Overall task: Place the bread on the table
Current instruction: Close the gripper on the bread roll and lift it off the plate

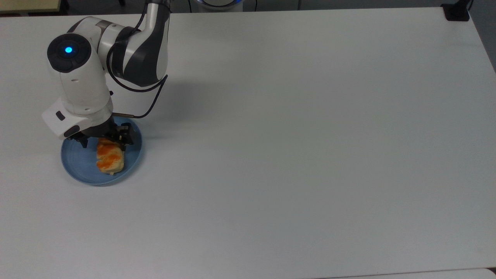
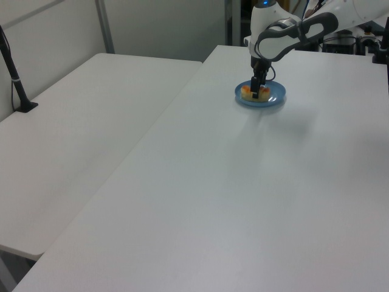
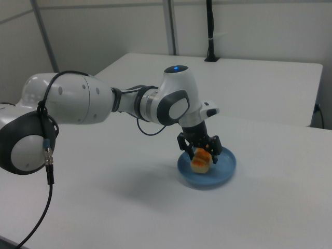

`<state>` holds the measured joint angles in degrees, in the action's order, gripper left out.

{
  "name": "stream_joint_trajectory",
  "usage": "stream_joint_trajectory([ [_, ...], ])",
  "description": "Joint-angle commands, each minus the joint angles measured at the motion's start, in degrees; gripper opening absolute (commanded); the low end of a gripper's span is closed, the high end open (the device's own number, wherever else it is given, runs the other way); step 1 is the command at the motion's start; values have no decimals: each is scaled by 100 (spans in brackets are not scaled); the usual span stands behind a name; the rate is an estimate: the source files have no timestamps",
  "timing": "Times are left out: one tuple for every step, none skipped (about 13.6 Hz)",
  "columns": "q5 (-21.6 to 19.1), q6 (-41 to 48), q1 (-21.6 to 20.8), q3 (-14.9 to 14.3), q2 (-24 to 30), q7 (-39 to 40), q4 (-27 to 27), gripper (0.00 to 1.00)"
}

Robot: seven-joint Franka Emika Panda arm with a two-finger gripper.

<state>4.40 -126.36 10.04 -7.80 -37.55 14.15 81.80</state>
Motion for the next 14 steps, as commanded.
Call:
stream_joint_trajectory([
  [-44,-284,15,24,-60,-150,2,56],
  [-44,-284,15,24,-60,-150,37,45],
  [-53,-284,15,42,-51,-158,46,40],
  [-62,-284,15,59,-51,-185,46,40],
  [-70,-266,15,94,-16,-237,46,40],
  [-62,-205,15,95,97,-246,46,40],
  [-62,-118,7,112,220,-246,46,40],
  [-53,179,-2,199,369,-220,46,40],
  [-44,313,-28,261,484,-211,46,40],
  [-44,410,-55,410,642,-229,64,40],
  [-44,506,-64,559,722,-255,116,40],
  [-27,568,-125,743,748,-264,160,41],
  [34,578,-238,867,757,-368,221,41],
  [79,552,-405,885,749,-561,309,41],
])
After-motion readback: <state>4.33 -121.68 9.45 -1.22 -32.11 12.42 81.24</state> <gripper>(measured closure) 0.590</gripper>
